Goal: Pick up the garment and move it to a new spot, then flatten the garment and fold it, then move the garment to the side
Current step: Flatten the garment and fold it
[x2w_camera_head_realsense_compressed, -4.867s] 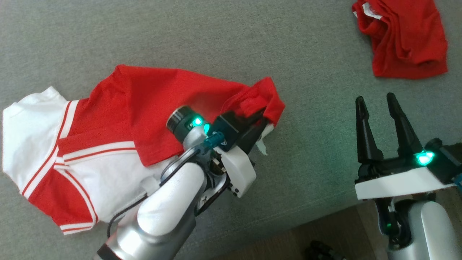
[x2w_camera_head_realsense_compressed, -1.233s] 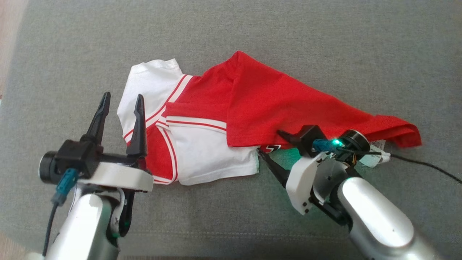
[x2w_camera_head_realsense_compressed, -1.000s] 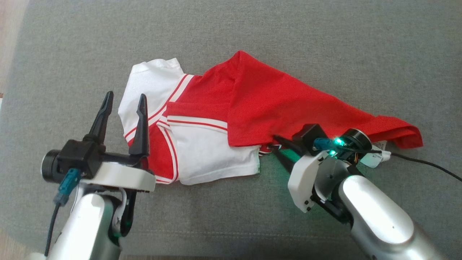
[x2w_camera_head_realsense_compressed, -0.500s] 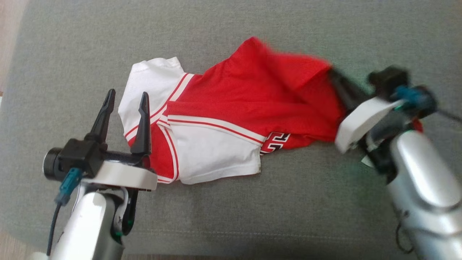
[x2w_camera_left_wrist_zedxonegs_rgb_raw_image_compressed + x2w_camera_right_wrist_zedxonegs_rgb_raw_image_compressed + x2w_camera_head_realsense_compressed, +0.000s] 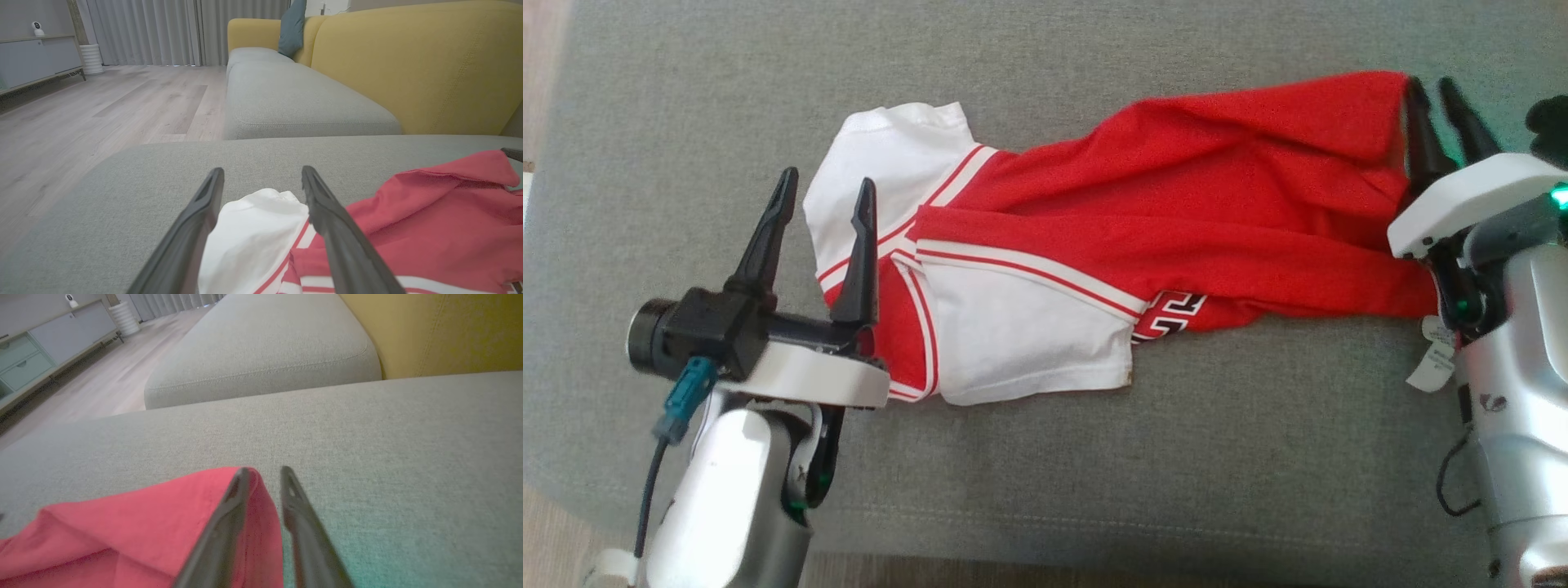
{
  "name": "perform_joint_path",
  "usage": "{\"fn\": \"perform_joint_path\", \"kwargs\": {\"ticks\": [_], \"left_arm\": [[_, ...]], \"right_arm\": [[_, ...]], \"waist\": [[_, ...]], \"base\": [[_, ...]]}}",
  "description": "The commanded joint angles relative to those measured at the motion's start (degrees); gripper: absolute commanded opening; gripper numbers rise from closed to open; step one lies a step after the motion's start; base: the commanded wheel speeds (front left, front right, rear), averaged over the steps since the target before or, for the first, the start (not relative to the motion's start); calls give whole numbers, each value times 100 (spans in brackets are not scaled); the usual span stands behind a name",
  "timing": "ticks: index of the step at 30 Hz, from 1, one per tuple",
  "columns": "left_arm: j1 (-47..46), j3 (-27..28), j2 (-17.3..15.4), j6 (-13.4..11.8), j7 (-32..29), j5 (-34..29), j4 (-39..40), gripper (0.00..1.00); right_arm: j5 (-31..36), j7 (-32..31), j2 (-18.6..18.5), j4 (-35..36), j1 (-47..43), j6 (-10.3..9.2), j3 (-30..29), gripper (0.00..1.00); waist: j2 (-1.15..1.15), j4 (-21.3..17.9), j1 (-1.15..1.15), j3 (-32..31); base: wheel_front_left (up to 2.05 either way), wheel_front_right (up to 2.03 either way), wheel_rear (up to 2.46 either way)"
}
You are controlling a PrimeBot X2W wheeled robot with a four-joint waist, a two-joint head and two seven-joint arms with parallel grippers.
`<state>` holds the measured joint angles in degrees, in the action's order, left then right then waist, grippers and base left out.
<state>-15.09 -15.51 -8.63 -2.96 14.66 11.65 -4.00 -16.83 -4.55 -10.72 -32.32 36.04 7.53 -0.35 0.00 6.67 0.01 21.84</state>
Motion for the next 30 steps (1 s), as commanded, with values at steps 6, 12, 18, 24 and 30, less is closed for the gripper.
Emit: {"fn": "perform_joint_path", "kwargs": {"ticks": [6,12,18,24,30], "left_arm": [[-186,304,-57,47,34,-100,134,100],[-71,359,-65,52,34,-156,58,100],[181,426,-89,9,34,-171,3,100],[475,490,-138,-39,34,-156,3,100],[680,486,-197,-82,24,-144,13,100]], "right_arm": [[-13,671,83,-34,216,-4,212,100],[271,1485,-21,319,-108,-4,595,100],[554,1671,-65,1054,-1022,-4,694,100],[673,1456,171,1947,-2121,-4,548,100],[741,1124,495,2787,-2981,-4,360,100]], "waist": [[0,-127,-1,-35],[0,-294,-1,-285],[0,-446,-1,-625],[0,-592,-1,-908],[0,-682,-1,-1096]], "base": [[0,0,0],[0,0,0],[0,0,0],[0,0,0],[0,0,0]]}}
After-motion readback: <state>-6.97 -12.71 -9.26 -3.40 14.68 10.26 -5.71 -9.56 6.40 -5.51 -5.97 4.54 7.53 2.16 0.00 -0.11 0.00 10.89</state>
